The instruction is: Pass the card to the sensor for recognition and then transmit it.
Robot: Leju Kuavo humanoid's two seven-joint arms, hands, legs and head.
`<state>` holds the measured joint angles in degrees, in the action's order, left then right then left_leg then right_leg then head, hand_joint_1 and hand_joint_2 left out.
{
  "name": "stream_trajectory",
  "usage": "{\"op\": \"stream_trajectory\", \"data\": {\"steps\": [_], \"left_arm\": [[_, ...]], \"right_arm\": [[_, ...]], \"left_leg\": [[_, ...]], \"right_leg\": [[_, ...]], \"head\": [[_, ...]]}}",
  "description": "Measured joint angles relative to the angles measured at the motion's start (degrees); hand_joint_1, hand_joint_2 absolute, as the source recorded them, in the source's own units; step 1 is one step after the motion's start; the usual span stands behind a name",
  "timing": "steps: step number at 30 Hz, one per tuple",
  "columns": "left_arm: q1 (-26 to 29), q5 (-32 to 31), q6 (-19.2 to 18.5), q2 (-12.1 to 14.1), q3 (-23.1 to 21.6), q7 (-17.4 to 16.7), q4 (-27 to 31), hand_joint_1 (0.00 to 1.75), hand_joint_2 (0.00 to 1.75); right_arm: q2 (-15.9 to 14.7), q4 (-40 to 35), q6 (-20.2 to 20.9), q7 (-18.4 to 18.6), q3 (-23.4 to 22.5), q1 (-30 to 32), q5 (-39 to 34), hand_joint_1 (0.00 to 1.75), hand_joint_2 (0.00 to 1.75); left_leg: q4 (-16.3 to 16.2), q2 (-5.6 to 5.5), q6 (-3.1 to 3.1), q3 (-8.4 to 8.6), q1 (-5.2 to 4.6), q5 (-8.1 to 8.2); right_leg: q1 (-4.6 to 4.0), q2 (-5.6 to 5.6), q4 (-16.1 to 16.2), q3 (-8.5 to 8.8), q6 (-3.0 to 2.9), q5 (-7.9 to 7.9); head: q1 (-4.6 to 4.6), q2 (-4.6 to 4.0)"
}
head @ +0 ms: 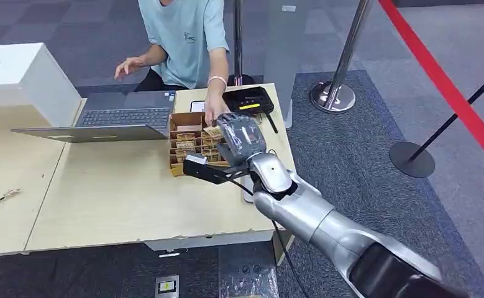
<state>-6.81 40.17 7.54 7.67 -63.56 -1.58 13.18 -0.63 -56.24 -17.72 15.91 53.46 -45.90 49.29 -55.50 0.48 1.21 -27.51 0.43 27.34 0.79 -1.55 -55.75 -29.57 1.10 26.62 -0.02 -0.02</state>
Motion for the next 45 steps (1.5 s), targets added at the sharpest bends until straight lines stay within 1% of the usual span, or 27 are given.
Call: {"op": "stream_trajectory", "data": {"steps": [19, 23, 27, 30, 34, 38, 40, 45], "left_arm": [[0.0, 0.44, -0.04, 0.0, 0.0, 0.02, 0.0, 0.0, 1.75], [0.02, 0.57, -0.02, 0.0, 0.02, 0.02, 0.0, 0.0, 1.75], [0.03, 0.85, 0.17, 0.0, 0.02, -0.09, 0.0, 0.0, 1.75], [0.06, 1.01, 0.2, 0.0, 0.02, -0.46, 0.0, 0.0, 1.75], [0.08, 1.03, 0.37, 0.0, 0.02, -0.57, 0.0, 0.0, 1.75], [0.1, 1.03, 0.39, -0.02, 0.02, -0.63, 0.0, 0.0, 1.75], [0.08, 1.03, 0.39, -0.02, 0.02, -0.81, 0.0, 0.0, 1.75], [0.09, 1.05, 0.57, -0.02, 0.02, -0.81, 0.0, 0.0, 1.75]], "right_arm": [[-0.07, 0.09, -0.35, -0.22, 0.0, 0.17, -1.22, 1.75, 1.75], [-0.46, 0.24, -0.57, 1.2, -0.09, 0.51, -1.25, 1.75, 1.75], [-1.36, 0.85, -1.12, 4.29, -0.35, 0.86, -0.94, 1.75, 1.75], [-2.14, 2.25, -0.94, 6.8, -1.18, 1.31, -1.09, 1.75, 1.75], [-2.93, 5.02, -0.59, 8.46, -1.97, 2.31, -1.99, 1.75, 1.75], [-3.59, 7.3, -0.48, 9.07, -2.58, 3.44, -2.3, 1.75, 1.75], [-3.65, 8.5, -0.2, 9.07, -2.82, 3.97, -3.7, 1.75, 1.75], [-3.63, 11.14, 1.81, 8.29, -3.06, 5.29, -6.51, 1.75, 1.75]], "left_leg": [[0.0, 0.01, 0.0, 0.01, 0.0, 0.0], [0.0, 0.02, 0.0, 0.0, 0.0, 0.0], [-0.01, 0.02, 0.0, -0.01, -0.01, 0.0], [-0.01, 0.02, 0.0, -0.01, -0.01, 0.0], [-0.02, 0.02, 0.0, -0.01, -0.01, 0.01], [-0.02, 0.02, 0.0, -0.02, -0.01, 0.01], [-0.02, 0.02, 0.0, -0.01, 0.0, 0.01], [-0.02, 0.02, 0.0, -0.02, 0.0, 0.01]], "right_leg": [[0.0, 0.0, 0.0, -0.02, 0.0, 0.0], [0.0, 0.0, 0.0, -0.03, 0.0, 0.0], [0.0, 0.0, 0.01, -0.04, 0.0, 0.0], [0.0, 0.0, 0.01, -0.04, 0.0, 0.0], [0.0, 0.0, 0.01, -0.05, 0.0, 0.0], [0.0, 0.0, 0.01, -0.06, 0.0, 0.0], [0.0, 0.01, 0.01, -0.06, 0.0, 0.0], [0.0, 0.01, 0.01, -0.06, 0.0, 0.0]], "head": [[0.0, 0.0], [0.0, 0.0], [0.0, 0.0], [0.0, 0.0], [0.0, 0.0], [0.0, 0.0], [0.0, 0.0], [0.0, 0.0]]}}
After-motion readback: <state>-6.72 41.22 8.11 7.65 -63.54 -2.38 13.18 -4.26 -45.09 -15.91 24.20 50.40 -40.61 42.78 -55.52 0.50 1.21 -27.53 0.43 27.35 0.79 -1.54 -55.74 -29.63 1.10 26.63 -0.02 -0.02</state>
